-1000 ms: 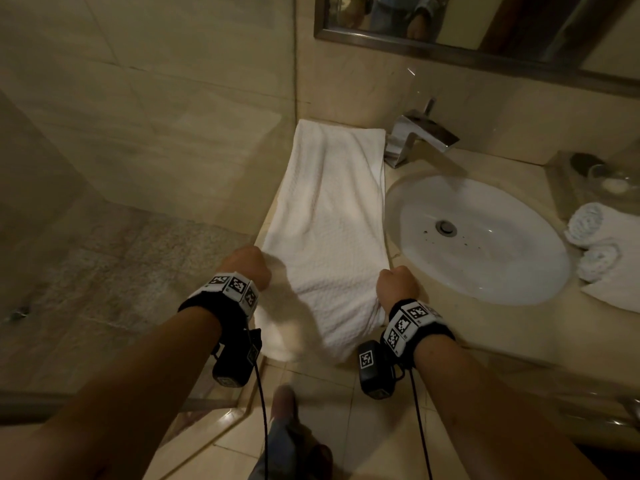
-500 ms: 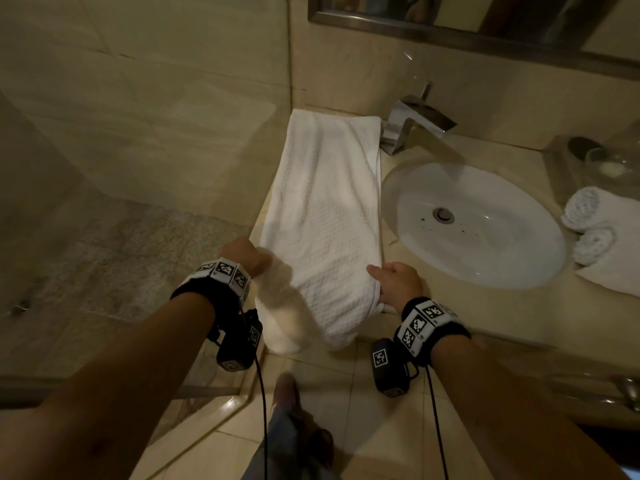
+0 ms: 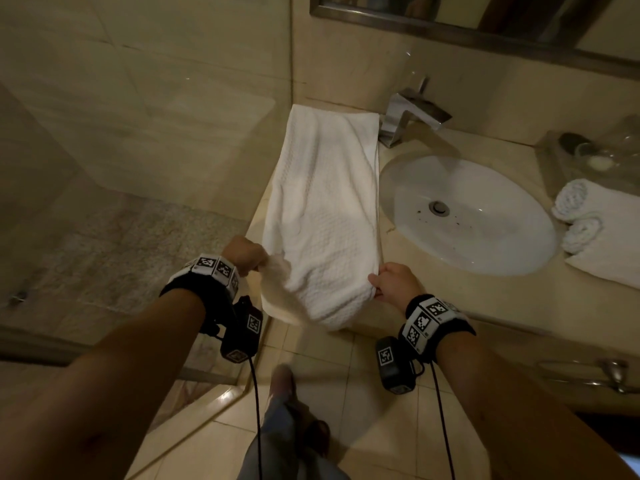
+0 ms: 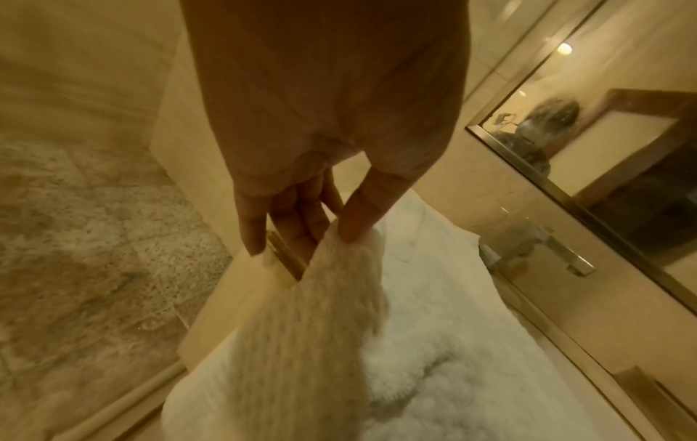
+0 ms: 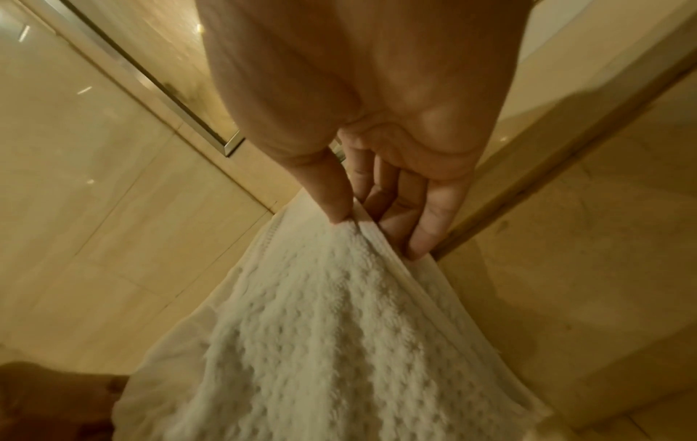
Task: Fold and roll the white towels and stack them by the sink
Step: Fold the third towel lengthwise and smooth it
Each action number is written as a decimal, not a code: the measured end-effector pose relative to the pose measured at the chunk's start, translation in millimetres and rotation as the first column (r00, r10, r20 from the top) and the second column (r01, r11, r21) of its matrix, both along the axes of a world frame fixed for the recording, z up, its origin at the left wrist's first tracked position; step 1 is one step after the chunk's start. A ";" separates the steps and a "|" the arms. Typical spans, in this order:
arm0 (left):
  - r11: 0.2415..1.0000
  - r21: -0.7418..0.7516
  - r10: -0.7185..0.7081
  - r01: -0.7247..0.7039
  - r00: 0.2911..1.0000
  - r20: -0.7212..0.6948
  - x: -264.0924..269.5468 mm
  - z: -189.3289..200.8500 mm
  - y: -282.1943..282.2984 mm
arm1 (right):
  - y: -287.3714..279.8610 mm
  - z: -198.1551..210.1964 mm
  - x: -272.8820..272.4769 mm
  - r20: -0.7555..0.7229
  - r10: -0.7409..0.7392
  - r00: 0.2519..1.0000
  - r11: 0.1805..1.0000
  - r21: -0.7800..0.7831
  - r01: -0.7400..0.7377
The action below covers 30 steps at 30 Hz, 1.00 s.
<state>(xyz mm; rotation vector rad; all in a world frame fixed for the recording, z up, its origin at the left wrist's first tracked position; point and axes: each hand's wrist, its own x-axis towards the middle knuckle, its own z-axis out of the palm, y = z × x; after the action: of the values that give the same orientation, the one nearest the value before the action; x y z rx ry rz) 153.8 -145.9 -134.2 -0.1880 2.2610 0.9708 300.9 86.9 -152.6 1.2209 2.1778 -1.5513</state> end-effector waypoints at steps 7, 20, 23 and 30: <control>0.936 -0.297 -0.255 0.188 0.945 -0.205 -2.5 -9.6 -12.7 | 2.2 1.7 7.0 0.082 0.123 0.989 0.940 0.309 -0.143; 0.861 -0.445 -0.365 0.248 0.910 -0.198 -25.3 -2.0 10.7 | 17.6 10.5 -24.5 0.070 0.147 0.987 0.945 0.286 -0.160; 0.852 -0.459 -0.375 0.252 0.905 -0.199 -35.9 -0.6 23.0 | 23.6 3.7 -41.4 0.088 0.133 0.987 0.944 0.292 -0.153; 0.841 -0.465 -0.403 0.276 0.894 -0.198 -83.3 3.3 54.1 | 37.7 3.1 -94.0 0.078 0.072 0.994 0.964 0.250 -0.089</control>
<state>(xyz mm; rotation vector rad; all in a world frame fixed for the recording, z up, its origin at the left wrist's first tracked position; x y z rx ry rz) 70.6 -91.8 -130.9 0.1882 2.6343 0.3152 206.9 124.5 -149.4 1.2168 2.4039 -1.2102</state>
